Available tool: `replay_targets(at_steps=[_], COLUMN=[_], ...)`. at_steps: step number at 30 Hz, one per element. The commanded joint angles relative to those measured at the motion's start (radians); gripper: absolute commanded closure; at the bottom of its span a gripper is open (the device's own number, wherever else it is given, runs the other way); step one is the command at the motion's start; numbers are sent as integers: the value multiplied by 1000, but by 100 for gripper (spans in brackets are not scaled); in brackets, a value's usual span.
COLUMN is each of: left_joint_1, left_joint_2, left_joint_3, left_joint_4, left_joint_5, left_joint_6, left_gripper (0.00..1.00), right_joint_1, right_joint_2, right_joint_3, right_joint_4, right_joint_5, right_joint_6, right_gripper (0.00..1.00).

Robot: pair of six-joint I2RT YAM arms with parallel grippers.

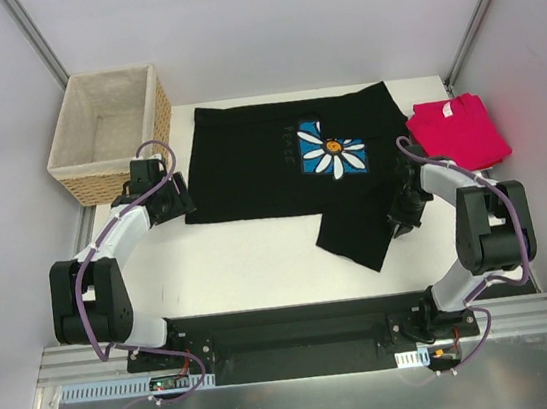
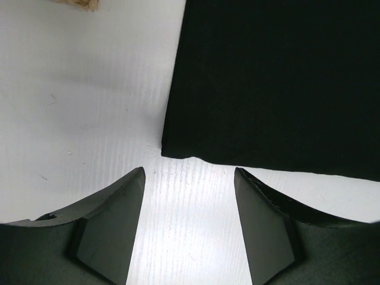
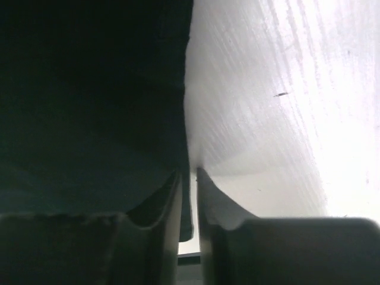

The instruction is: Fold and stack the t-shirts

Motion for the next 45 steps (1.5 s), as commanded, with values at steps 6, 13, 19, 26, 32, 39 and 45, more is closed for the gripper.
replay_targets(at_steps=[6,13,19,26,32,39,45], left_joint_1=[7,7,7,7,7,8,13], left_joint_2=[17,89,158,224,212,152,68], left_joint_3=[22,36,62,96,100,103,111], left_joint_4=[-26,-32,-18,17,16,-65,-185], left_joint_5=[-84,-117,-108,-54,-31,-86,-153], left_joint_6=[6,1,-14,-40,-36,6,4], left_gripper=[39,40,38,51,100,100,100], right_joint_1=[7,7,7,5,7,7,10], right_joint_2=[41,47,41,38,39,30,-16], right_joint_3=[12,21,30,47,50,59,53], right_joint_4=[49,37,14,3,-1,-38,-86], right_joint_5=[-87,-94,-81,-77,-90,-104,-133], right_joint_6=[-11,-30,-42,-53,-60,-83,-103], right_gripper=[99,99,99,99,99,99,99])
